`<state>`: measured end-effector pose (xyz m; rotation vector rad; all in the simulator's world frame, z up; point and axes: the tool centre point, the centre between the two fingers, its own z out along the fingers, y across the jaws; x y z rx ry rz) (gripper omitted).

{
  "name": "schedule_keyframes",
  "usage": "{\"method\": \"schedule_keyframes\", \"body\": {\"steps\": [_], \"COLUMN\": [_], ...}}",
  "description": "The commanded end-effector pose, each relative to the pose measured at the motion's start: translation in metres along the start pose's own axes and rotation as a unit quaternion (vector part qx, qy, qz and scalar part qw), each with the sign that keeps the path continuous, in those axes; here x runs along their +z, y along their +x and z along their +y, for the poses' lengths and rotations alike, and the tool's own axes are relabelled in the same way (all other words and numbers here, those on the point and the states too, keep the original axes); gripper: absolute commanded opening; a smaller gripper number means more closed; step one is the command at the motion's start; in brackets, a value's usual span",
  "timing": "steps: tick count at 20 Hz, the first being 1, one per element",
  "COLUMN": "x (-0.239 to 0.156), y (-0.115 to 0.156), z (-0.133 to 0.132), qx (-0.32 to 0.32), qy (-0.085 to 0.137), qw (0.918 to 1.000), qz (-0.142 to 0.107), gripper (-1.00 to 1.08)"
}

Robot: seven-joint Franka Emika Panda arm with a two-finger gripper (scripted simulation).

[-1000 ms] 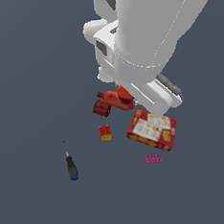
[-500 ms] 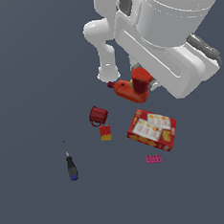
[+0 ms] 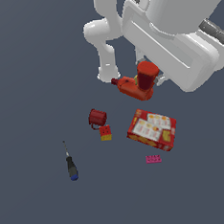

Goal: Pick up a designated object from a clutter of objects.

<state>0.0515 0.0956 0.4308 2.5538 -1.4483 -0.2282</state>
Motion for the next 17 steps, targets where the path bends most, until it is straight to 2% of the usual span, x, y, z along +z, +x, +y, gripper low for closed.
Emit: {"method": "schedule_keyframes", "body": {"steps": [1, 8, 14, 17], "x": [-0.001, 0.002, -0.012, -0.014], "y": [0.001, 0.0, -0.025, -0.03], "z": [0.0, 0.001, 0.008, 0.01], "qx": [0.0, -0.003, -0.003, -0.003], "qy": [0.001, -0.003, -0.003, -0.003], "qw": [1.0, 1.0, 1.0, 1.0], "qz": [0.0, -0.002, -0.001, -0.001], "gripper": [-1.0, -1.0, -1.0, -1.0]}}
